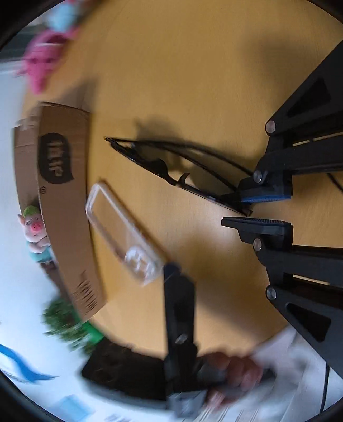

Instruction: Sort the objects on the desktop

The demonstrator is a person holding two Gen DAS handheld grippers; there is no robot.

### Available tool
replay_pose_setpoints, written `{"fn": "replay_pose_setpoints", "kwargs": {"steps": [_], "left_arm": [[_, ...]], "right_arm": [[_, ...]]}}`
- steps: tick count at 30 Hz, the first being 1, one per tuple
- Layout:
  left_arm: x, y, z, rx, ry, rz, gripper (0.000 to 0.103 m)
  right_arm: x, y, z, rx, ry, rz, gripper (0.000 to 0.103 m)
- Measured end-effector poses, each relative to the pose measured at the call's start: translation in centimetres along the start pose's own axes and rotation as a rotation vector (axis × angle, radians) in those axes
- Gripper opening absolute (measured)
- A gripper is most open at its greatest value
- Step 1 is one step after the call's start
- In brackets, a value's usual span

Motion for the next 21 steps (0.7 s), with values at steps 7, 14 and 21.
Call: {"fn": "replay_pose_setpoints", "kwargs": {"steps": [7, 14, 21], "left_arm": [[0.1, 1.2, -0.1, -0.004, -0.026, 0.035, 0.067], [-0.1, 3.8, -0.1, -0.011, -0.099, 0.112, 0.028], [0.0, 3.2, -1.1, 0.144, -0.118, 0.093, 0.016]], "right_arm": [[-1.3, 2.2, -2.9, 0.652, 0.158, -0.012, 0.008], [-2.9, 2.9, -3.8, 0.861, 0.175, 0.028, 0.008], [-3.1, 2.6, -3.4, 0.726, 0.095, 0.079, 0.017]]}}
Point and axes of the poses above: each gripper's, at about its wrist camera, not at the fingertips, and y roughly the way its jaws point, z to its left, x to its top, the point moved 4 cm from there along y, roughly the way its jaws point, and after that the axes turned 13 degrees about z, right-handed, at the moved point
